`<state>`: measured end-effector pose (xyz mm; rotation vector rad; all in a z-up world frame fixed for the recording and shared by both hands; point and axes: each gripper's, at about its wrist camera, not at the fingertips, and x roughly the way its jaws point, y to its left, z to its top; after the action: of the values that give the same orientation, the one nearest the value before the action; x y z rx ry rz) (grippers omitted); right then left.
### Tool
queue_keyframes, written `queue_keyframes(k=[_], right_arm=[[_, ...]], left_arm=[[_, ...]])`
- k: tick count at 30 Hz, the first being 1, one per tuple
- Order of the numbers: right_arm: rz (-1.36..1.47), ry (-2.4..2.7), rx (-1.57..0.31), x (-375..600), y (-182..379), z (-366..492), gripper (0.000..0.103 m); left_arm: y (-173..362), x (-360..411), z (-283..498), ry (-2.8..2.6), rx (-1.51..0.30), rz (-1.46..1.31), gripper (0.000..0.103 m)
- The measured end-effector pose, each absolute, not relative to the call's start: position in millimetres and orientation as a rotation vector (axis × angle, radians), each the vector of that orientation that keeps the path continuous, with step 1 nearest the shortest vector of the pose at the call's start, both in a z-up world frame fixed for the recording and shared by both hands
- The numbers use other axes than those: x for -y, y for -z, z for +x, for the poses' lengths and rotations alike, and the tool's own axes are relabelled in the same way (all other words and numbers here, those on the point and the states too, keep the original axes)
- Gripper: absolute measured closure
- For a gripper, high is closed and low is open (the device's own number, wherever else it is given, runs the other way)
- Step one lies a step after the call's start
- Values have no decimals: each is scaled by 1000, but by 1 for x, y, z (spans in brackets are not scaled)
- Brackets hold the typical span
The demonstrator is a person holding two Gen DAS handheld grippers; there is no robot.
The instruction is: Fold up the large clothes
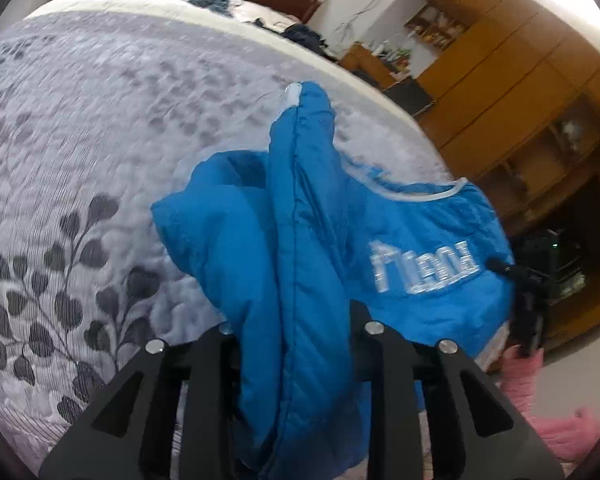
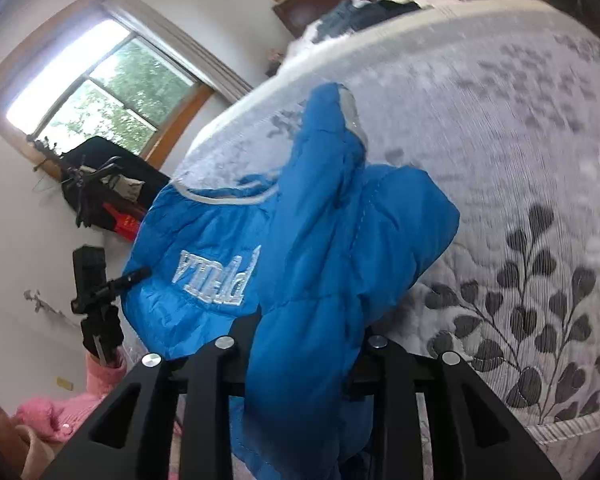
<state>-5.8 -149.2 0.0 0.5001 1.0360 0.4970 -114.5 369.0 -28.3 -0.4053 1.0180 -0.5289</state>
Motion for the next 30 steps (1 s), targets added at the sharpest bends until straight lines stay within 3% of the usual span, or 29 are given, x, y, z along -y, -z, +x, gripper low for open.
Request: queue_keyframes(k=[6, 10, 14, 19, 26, 30], right_arm=[[579, -474, -1080, 161, 37, 28, 71], [591, -475, -1092, 162, 47, 37, 66], [562, -454, -1103, 166, 49, 30, 45], [485, -342, -1051, 181, 23, 17, 34], [311, -296, -978, 159, -27, 37, 26], [189, -274, -989, 130, -31, 73, 26]], left_arm=[[56, -379, -91, 557, -1016, -487, 67], [68, -383, -80, 571, -1042, -519, 52], [71, -391, -79, 562, -1056, -542, 44], [45, -403, -90, 494, -1030, -510, 44], [-13, -393, -87, 410, -884, -342, 41], [-17, -368, -59, 421, -900, -240, 40]])
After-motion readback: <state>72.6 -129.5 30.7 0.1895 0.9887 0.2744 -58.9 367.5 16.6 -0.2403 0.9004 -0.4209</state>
